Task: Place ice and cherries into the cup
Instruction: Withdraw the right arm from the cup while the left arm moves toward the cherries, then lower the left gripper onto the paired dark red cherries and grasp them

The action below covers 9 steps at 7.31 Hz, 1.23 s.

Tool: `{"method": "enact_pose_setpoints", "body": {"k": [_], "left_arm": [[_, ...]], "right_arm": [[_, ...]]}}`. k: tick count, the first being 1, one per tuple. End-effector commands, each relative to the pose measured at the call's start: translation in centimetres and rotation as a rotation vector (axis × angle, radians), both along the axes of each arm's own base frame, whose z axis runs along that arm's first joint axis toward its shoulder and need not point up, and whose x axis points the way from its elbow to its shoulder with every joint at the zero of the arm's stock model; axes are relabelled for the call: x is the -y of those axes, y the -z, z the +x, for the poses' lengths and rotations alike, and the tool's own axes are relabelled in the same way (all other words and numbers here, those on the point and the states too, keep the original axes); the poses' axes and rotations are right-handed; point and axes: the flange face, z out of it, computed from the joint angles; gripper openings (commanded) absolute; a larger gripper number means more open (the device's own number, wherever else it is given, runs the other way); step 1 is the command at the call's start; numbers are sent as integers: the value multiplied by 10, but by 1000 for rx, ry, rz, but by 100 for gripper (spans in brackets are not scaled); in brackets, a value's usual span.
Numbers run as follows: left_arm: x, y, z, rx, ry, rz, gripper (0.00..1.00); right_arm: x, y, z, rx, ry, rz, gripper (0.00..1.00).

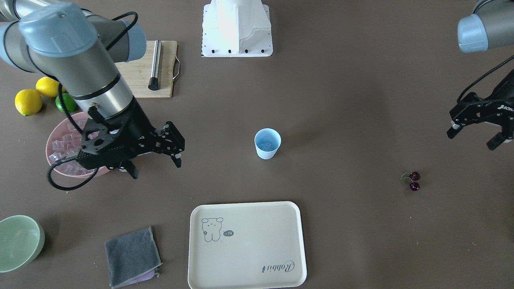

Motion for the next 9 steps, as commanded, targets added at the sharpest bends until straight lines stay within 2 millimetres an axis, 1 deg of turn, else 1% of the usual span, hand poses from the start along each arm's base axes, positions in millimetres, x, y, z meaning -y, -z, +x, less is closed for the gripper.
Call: {"method": "enact_pose_setpoints", "body": {"k": [1,2,3,4,5,6,7,8,9], "left_arm": [[14,-4,48,17,3,-56,98],[16,-13,69,46,26,-87,98],[22,-31,72,64,34,-110,98],[28,-54,76,74,32,-129,98],[33,-81,89,85,16,-147,98],[39,-113,94,93,13,-165,98],[38,-144,111,100,-10,-172,98],[31,-161,137,95,-51,-146,97],[23,-164,157,97,-87,-137,97]], "right_arm": [[-13,-104,111,-85,27,4,100],[-16,-139,143,-115,16,-16,100],[-22,-172,172,-152,43,-1,100],[-30,-203,204,-182,51,4,100],[-38,-228,234,-201,58,4,100],[-43,-245,251,-224,66,14,100],[-47,-251,262,-226,52,4,100],[-51,-258,264,-232,47,-3,100],[-52,-262,265,-238,44,-8,100]]}}
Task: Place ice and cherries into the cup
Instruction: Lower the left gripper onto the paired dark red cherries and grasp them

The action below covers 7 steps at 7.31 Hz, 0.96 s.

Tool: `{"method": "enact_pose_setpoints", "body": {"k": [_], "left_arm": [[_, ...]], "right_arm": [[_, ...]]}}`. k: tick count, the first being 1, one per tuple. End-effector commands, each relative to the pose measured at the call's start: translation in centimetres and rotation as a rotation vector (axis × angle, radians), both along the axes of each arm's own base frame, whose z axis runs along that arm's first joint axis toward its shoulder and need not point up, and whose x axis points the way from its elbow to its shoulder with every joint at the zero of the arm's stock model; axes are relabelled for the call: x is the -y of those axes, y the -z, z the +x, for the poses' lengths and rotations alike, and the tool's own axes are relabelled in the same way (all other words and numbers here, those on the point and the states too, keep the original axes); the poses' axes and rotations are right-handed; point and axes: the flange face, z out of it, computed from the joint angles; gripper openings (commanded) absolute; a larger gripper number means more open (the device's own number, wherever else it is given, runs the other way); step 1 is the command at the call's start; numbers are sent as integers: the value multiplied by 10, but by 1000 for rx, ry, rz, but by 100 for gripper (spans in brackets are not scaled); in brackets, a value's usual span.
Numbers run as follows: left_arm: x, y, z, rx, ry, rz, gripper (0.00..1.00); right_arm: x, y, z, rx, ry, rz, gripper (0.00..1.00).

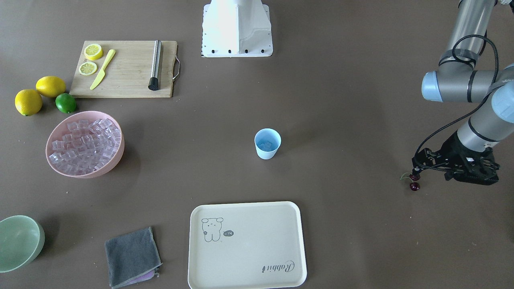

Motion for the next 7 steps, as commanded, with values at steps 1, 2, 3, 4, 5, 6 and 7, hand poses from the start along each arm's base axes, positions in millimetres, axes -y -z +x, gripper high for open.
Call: {"method": "enact_pose_setpoints", "body": {"k": [1,2,3,4,5,6,7], "left_arm": [[-13,-15,35,-1,-63,13,97],[-15,-16,36,0,-67,13,92],[-16,-18,36,1,-68,10,88],[-18,-24,35,12,-87,24,88],[-19,-32,33,22,-101,29,87],[-19,-37,33,28,-101,21,85],[-18,-37,33,28,-101,21,85]], "right_arm": [[-3,-7,4,-11,-7,-4,100],[-2,-8,4,-12,-9,-5,100],[-2,-7,4,-12,-12,-4,100],[-2,-6,4,-12,-14,-3,100],[-1,-9,4,-13,-15,-9,100],[-2,-5,4,-9,-15,-2,100],[-1,-2,4,-8,-16,1,100]]}}
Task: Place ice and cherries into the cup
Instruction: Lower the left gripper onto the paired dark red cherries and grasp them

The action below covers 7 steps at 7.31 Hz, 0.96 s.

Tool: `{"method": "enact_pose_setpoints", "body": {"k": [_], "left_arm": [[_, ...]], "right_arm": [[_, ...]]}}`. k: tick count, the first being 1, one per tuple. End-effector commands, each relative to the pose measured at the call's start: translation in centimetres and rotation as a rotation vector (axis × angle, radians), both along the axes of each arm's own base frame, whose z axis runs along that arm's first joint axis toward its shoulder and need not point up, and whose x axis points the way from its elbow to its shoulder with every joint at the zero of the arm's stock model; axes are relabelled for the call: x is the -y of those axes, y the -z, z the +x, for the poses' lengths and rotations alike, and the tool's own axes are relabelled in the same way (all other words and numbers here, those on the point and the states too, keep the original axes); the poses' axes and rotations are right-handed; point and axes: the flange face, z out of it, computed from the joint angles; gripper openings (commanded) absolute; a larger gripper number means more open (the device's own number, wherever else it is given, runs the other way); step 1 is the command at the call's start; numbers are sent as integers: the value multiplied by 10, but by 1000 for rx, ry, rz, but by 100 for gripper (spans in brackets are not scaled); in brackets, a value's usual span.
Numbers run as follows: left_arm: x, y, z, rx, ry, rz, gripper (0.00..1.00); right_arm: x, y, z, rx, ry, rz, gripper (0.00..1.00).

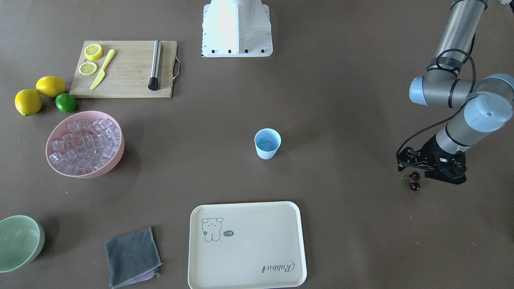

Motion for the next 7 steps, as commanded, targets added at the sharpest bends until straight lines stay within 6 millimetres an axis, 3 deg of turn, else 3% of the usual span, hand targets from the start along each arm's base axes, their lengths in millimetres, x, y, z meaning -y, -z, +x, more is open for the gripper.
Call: {"method": "enact_pose_setpoints", "body": {"k": [1,2,3,5,7], "left_arm": [[0,-3,0,4,1,-6,70],[0,-4,-1,4,4,-10,55],[0,-4,-1,4,4,-10,47],[1,0,-1,-1,3,-1,4],[9,26,-8,-30,19,30,0]], "right_arm": [[0,4,0,2,-1,6,100],[1,5,0,3,-1,9,100],[-1,3,0,1,-2,6,100],[-8,4,1,5,0,14,100],[-13,-3,2,5,0,4,100]]}}
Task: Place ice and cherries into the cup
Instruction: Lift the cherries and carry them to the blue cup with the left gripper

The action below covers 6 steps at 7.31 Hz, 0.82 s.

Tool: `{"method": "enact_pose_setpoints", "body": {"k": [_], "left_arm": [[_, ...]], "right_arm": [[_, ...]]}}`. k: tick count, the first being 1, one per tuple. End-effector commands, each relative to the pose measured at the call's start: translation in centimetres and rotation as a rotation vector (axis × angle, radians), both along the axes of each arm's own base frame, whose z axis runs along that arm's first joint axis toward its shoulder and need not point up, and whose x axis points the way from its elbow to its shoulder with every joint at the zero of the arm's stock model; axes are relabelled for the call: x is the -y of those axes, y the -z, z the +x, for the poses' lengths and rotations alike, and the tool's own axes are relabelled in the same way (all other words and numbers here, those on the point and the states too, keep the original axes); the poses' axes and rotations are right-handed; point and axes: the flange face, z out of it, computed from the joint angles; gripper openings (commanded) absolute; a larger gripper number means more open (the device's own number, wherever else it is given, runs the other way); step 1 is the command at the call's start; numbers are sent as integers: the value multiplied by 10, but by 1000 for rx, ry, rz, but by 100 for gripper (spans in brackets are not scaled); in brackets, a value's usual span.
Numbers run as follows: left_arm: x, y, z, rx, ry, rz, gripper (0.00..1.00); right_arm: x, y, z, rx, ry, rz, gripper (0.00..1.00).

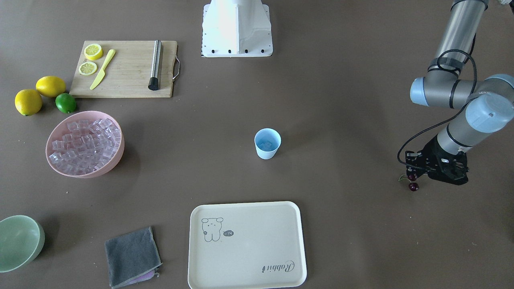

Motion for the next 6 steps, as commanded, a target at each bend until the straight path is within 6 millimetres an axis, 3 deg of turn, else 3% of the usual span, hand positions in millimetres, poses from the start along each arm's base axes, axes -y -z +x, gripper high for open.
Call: {"method": "enact_pose_setpoints", "body": {"k": [1,4,6], "left_arm": [[5,38,-9,-40,14,48,0],[-10,165,-22,-196,53,150,0],[-25,248,-6,-319,94,148,0]], "right_arm": [[-10,-8,2,0,1,-5,100],[-19,-12,5,5,1,-6,100],[-15,-11,4,6,2,-8,100]]}}
